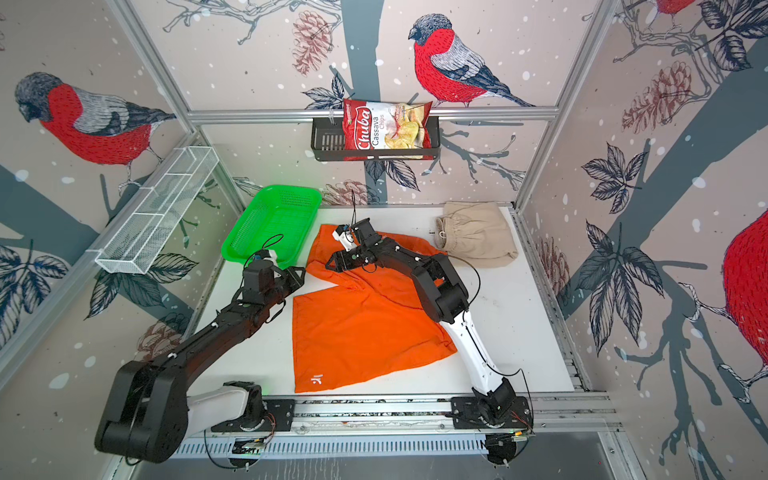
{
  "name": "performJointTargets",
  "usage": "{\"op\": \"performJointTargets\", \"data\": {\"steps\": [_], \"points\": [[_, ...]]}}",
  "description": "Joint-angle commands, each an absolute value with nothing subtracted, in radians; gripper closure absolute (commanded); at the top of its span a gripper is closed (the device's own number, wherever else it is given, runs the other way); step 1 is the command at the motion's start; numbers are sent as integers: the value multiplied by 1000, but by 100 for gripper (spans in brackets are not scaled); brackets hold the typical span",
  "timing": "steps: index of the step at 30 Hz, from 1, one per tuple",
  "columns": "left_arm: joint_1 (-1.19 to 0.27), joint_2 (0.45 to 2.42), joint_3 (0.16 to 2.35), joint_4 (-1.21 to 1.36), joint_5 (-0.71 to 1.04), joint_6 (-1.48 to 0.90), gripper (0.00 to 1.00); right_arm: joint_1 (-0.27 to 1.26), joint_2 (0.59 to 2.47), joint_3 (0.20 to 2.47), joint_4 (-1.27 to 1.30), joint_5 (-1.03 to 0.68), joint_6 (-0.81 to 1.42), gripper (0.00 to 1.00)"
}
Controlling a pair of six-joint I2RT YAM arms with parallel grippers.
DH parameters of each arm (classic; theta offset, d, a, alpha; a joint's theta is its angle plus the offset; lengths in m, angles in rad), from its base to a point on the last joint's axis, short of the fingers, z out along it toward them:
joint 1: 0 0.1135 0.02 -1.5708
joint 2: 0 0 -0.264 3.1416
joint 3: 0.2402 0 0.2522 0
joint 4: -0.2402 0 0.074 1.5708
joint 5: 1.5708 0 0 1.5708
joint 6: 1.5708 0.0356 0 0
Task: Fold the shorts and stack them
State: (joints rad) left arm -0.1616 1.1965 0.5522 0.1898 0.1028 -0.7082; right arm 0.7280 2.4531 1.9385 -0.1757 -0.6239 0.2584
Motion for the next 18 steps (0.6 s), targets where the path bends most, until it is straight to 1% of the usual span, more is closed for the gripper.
{"op": "performJointTargets", "data": {"steps": [1,6,10,18], "points": [[-156,1177,555,201,60,-686,60,745,2473,1968,-190,-671,251,31],[-144,1154,555,194,43,-670,59,788,2482,1965,-209,-728,233,34],[-141,1141,555,188,43,-666,60,818,2435,1902,-185,-744,238,37],[-140,1130,552,180,67,-661,60,863,2316,1765,-120,-749,263,36]]}}
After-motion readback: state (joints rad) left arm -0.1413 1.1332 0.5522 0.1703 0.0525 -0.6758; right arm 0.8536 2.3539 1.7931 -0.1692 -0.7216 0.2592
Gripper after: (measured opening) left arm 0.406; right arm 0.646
